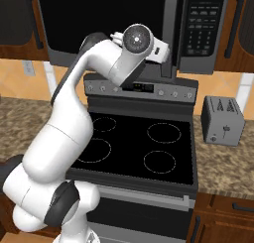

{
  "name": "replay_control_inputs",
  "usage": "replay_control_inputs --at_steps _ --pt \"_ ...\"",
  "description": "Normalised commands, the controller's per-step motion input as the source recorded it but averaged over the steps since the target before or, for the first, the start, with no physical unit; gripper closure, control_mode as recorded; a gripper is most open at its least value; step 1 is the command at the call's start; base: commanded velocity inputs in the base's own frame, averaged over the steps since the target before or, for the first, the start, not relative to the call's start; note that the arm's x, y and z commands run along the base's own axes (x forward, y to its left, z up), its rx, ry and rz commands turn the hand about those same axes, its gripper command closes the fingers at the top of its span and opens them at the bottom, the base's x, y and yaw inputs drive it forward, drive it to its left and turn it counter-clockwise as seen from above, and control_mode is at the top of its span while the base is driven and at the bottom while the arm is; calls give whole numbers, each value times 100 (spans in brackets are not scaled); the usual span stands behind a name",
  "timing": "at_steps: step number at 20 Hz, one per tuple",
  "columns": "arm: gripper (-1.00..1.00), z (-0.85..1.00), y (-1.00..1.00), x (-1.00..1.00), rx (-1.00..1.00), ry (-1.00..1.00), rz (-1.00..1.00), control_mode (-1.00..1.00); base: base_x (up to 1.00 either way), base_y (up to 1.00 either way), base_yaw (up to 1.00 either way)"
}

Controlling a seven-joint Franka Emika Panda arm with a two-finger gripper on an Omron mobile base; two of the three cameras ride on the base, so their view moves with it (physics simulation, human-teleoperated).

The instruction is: Open the microwave, place the bowl with waffle inside the microwave, then close the microwave door and turn it on.

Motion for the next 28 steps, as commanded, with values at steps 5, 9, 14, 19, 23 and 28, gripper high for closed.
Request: replay_control_inputs --at_steps 5,9,14,19,23,28 --pt "-100 -15 6 70 -3 -15 -3 -100 0 0 0" --pt "-100 0 0 78 -5 5 0 -100 0 0 0" --pt "-100 0 -13 69 -1 12 0 -100 0 0 0" --pt "-100 0 -8 35 0 0 0 -100 0 0 0" --pt "-100 1 -12 -19 0 0 0 -100 0 0 0" --pt "-100 0 0 -66 0 -1 0 -100 0 0 0"
